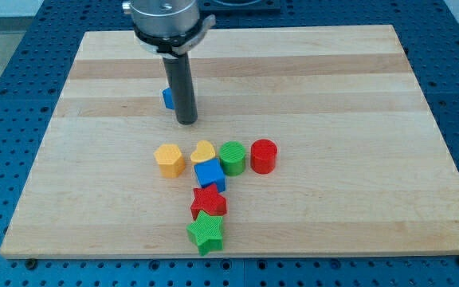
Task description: Move away from the blue triangle
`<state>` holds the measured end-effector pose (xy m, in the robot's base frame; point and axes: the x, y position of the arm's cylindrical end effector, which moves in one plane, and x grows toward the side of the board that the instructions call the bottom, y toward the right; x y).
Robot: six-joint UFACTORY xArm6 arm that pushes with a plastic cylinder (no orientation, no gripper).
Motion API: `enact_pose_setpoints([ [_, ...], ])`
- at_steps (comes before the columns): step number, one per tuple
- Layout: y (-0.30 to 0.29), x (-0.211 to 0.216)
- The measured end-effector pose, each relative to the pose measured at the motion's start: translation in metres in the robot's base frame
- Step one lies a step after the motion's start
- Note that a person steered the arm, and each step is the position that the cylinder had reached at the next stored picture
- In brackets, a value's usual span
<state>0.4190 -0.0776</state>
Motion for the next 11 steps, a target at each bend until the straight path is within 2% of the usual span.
enact_pose_setpoints([
  [2,0.001,0.002],
  [4,0.039,0.002],
  [7,0.060,0.001],
  [11,0.151,0.001],
])
